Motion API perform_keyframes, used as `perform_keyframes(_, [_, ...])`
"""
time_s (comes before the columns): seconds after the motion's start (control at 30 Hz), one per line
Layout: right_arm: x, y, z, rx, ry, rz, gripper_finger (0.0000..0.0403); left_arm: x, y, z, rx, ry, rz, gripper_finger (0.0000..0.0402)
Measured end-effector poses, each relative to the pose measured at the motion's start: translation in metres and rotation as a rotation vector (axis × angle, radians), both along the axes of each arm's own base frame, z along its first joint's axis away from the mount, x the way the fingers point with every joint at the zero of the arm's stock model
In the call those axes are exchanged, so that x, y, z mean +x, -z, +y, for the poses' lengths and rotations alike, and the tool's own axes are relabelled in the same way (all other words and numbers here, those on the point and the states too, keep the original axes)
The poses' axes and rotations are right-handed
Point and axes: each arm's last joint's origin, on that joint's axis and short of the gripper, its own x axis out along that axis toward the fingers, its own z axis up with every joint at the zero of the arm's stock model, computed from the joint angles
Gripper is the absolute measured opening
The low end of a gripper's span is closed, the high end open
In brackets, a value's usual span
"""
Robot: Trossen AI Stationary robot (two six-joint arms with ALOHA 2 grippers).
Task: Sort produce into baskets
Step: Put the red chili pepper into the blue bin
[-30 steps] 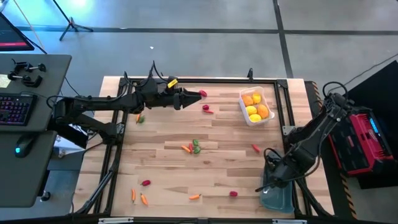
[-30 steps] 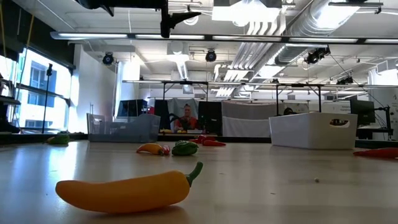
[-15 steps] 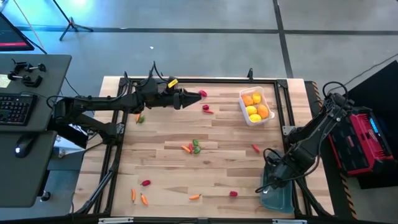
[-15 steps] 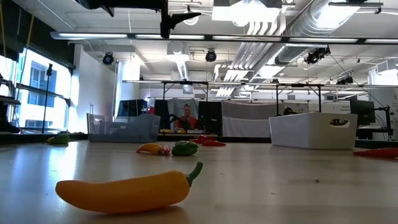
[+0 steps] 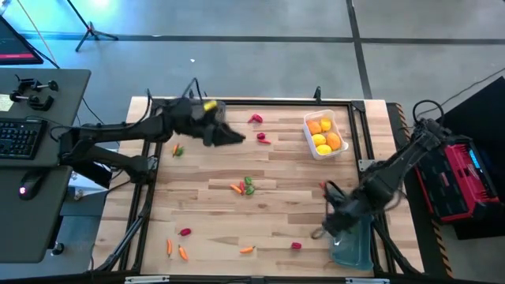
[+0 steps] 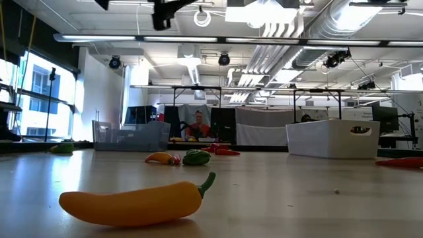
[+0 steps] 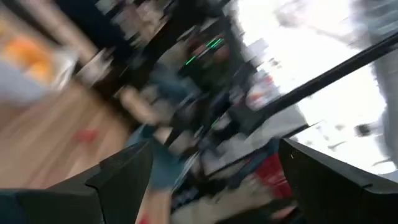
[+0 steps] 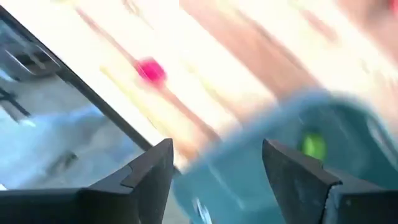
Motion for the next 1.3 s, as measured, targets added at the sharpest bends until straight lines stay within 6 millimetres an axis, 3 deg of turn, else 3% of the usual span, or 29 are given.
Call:
perform_keyframes(0.17, [0.04,0.008,-0.033,-0.068,-0.067,-0.087,0.0236,-0.01,0.009,-0.037,0.1,-0.003,0.158,0.0329])
perform_keyframes(0.27, [0.065,0.021,-0.038,-0.006,-0.239,-0.131,0.0236,-0.014,0.009,-0.058,0.157,0.004,0.175,0.0329])
perform_keyframes(0.4, [0.083,0.047,-0.025,0.06,-0.497,-0.121,0.0236,-0.016,0.009,-0.076,0.196,-0.031,0.179,0.0329])
perform_keyframes(0.53, [0.089,0.075,-0.005,0.034,-0.65,-0.063,0.0236,-0.016,0.009,-0.077,0.207,-0.09,0.184,0.0329])
perform_keyframes(0.7, [0.102,0.08,0.031,-0.027,-0.742,-0.105,0.0236,-0.015,0.009,-0.068,0.26,-0.175,0.186,0.0328])
perform_keyframes(0.83, [0.113,0.078,0.052,-0.112,-0.724,-0.101,0.0236,-0.015,0.009,-0.058,0.291,-0.21,0.188,0.0328])
perform_keyframes(0.93, [0.125,0.073,0.053,-0.126,-0.657,-0.1,0.0236,-0.015,0.009,-0.053,0.297,-0.208,0.187,0.0328])
perform_keyframes(1.07, [0.143,0.062,0.039,-0.158,-0.563,-0.141,0.0236,-0.015,0.01,-0.052,0.326,-0.096,0.173,0.0328])
perform_keyframes(1.2, [0.166,0.052,0.009,-0.186,-0.476,-0.203,0.0236,-0.02,0.006,-0.054,0.353,-0.009,0.143,0.0328])
perform_keyframes(1.3, [0.176,0.054,-0.007,-0.04,-0.399,-0.184,0.0236,-0.028,0.005,-0.054,0.369,-0.002,0.159,0.0328])
